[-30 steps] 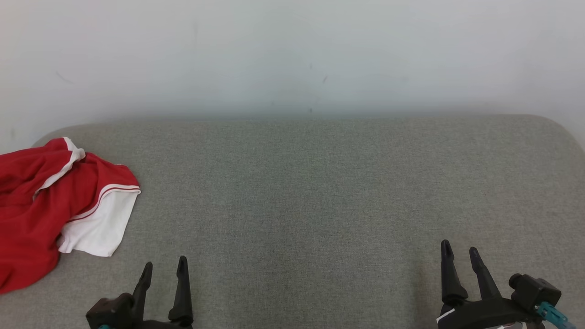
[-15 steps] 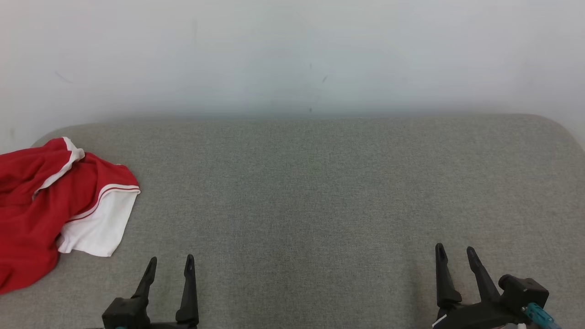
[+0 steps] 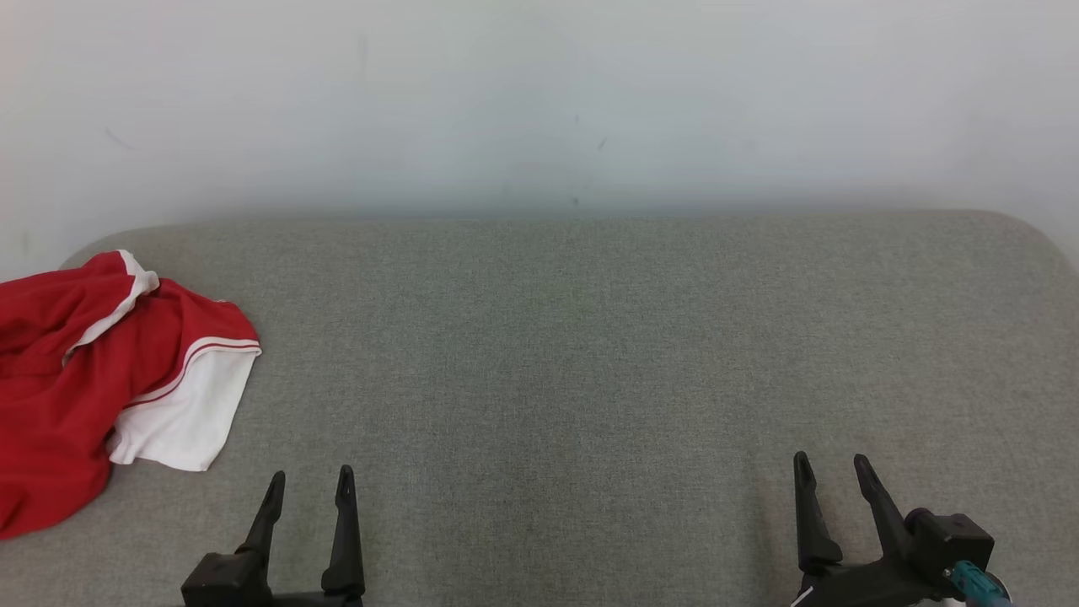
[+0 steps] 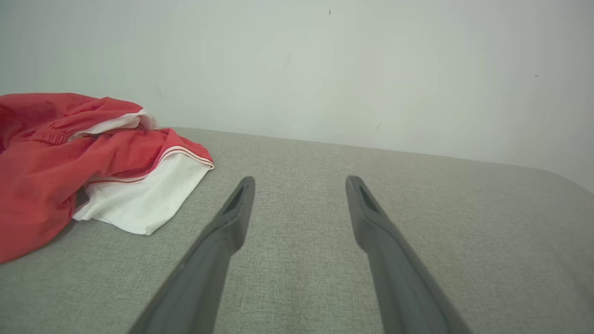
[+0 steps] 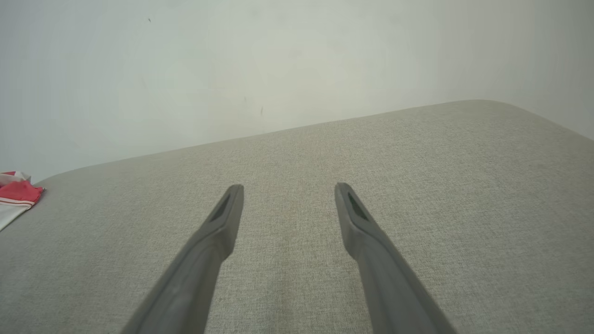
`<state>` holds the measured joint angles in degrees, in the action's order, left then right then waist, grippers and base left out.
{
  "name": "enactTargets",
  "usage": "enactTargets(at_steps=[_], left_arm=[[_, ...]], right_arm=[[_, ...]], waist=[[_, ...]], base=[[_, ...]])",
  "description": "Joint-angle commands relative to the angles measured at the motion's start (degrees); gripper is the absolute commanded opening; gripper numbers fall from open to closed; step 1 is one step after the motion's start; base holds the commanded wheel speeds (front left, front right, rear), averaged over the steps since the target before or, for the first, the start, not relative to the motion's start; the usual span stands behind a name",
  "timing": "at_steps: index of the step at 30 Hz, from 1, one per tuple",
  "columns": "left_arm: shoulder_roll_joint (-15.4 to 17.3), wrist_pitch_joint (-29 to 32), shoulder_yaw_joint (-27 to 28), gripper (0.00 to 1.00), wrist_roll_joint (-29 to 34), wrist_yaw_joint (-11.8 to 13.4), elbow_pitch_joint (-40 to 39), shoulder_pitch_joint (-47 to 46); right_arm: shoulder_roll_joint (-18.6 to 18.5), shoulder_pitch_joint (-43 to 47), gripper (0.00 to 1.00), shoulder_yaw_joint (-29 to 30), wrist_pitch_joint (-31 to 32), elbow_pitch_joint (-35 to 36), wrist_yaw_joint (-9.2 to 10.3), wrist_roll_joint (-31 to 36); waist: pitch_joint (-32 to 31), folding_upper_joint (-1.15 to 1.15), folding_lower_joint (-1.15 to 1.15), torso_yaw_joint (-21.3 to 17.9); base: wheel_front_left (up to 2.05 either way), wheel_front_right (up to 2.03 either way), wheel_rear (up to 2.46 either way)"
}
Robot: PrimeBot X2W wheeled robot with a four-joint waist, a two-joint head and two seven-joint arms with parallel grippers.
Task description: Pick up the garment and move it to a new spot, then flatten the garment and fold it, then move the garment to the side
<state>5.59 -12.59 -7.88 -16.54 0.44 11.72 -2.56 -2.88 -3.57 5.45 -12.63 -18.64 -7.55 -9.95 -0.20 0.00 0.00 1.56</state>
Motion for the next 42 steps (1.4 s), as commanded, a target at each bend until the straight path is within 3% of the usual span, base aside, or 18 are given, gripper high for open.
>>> enactTargets(at_steps=[1, 22, 35, 42], left_arm=[[-0.2, -0.6, 0.3, 1.00, 1.4, -0.5, 0.0, 0.1], [-2.1, -2.8, 2.6, 1.00, 10.8, -1.9, 0.9, 0.7], [-2.6, -2.7, 3.7, 1.00, 10.3, -2.2, 2.2, 0.6], [-2.6, -2.7, 4.8, 1.00, 9.9, -1.4, 3.8, 0.8]], right_arm=[[0.0, -0.5, 1.00, -0.1, -0.5, 0.0, 0.10, 1.1], [0.0, -0.6, 1.00, -0.4, -2.7, -0.6, 0.12, 8.8], [0.0, -0.4, 1.00, -0.2, -2.6, -0.7, 0.12, 7.7], [0.0, 0.7, 1.00, 0.0, -2.5, -0.9, 0.12, 8.3]], waist=[[0.0, 0.00, 0.00, 0.0], [-0.1, 0.00, 0.00, 0.3], [-0.2, 0.00, 0.00, 0.5], [-0.7, 0.00, 0.00, 3.0]], base=[[0.00, 0.00, 0.00], [0.00, 0.00, 0.00], [0.00, 0.00, 0.00], [0.00, 0.00, 0.00]])
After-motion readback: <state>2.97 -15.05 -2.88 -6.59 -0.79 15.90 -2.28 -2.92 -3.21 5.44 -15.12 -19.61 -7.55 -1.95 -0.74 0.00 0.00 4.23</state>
